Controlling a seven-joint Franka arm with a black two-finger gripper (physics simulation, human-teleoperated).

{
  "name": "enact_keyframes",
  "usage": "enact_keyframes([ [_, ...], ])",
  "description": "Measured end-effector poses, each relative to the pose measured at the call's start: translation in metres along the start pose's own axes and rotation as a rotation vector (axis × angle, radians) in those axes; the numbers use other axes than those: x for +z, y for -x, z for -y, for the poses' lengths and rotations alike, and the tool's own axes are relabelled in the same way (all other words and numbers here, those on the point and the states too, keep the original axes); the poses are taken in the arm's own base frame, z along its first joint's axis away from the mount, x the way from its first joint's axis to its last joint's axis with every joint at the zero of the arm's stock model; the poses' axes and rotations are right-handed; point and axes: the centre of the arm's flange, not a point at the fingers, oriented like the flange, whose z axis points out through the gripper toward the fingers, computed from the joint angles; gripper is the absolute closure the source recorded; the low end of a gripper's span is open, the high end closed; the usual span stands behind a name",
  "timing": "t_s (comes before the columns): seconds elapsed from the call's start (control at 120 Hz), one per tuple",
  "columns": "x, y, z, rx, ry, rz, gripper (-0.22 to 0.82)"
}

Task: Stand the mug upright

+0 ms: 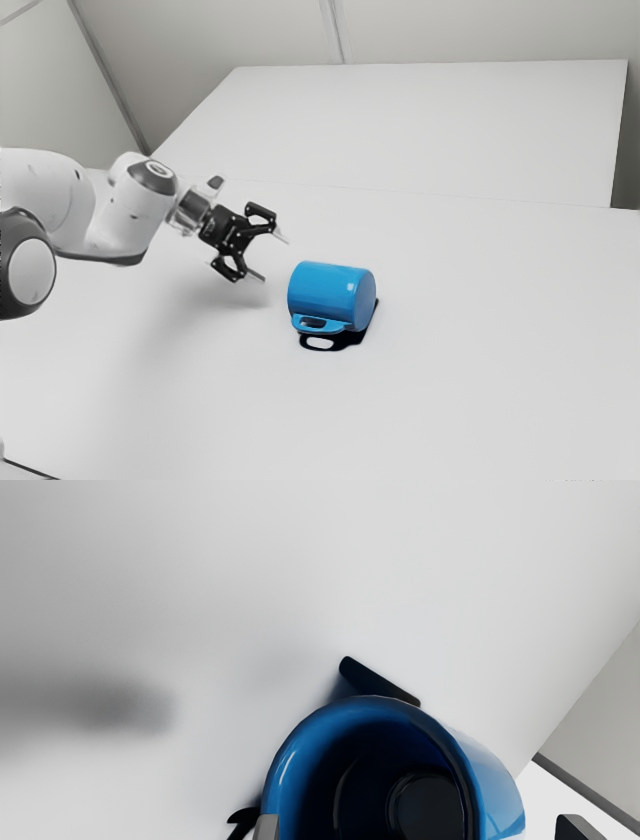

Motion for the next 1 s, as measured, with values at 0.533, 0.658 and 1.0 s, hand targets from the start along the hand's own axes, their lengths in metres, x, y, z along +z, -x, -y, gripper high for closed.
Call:
enact_keyframes([
  [0.533, 0.064, 0.002, -0.019, -0.072, 0.163, 0.052, 0.00],
  [0.658, 0.072, 0.005, -0.025, -0.069, 0.164, 0.049, 0.30],
  [1.0, 0.068, 0.009, -0.042, -0.022, 0.118, 0.024, 0.70],
])
